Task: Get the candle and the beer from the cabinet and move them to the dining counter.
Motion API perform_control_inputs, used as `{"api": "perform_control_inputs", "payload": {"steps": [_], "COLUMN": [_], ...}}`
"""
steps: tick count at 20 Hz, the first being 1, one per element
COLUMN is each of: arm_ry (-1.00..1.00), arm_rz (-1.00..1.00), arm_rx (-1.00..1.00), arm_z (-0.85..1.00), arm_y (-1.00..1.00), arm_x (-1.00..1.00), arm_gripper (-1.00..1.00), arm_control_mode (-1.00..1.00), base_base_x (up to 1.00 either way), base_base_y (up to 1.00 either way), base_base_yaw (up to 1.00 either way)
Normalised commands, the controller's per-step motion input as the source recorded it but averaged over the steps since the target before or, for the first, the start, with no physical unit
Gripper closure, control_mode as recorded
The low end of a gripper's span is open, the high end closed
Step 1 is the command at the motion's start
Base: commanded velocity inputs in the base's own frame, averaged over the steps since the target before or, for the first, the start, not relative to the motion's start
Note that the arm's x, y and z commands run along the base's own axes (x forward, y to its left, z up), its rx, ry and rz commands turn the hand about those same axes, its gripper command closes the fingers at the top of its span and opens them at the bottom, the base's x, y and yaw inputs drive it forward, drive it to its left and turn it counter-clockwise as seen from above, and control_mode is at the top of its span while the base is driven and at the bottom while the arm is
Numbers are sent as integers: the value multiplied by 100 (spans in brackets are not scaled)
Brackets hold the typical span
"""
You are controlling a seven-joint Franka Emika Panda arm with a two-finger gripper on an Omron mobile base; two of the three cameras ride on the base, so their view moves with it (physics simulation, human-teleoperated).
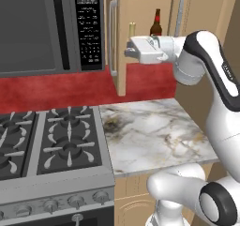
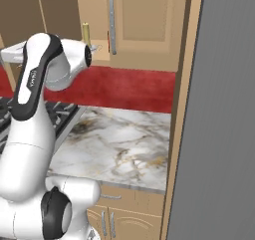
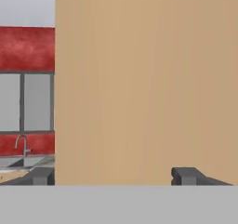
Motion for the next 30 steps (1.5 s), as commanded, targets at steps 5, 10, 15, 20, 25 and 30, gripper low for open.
{"api": "perform_control_inputs", "payload": {"steps": [5, 10, 15, 20, 25, 30], "arm_ry": [0, -5, -18, -9, 1, 7], "arm_rz": [8, -4, -11, -16, -23, -36], "arm_rx": [0, 3, 8, 0, -2, 0], "arm_z": [0, 0, 1, 15, 22, 29], "arm_y": [40, -2, -31, -44, -69, -75], "arm_x": [6, -1, -15, -33, -26, -18], "arm_gripper": [-100, -100, -100, -100, -100, -100], "arm_control_mode": [-100, -100, -100, -100, -100, -100], "base_base_x": [0, 0, 0, 0, 0, 0], "base_base_y": [0, 0, 0, 0, 0, 0], "base_base_yaw": [0, 0, 0, 0, 0, 0]}}
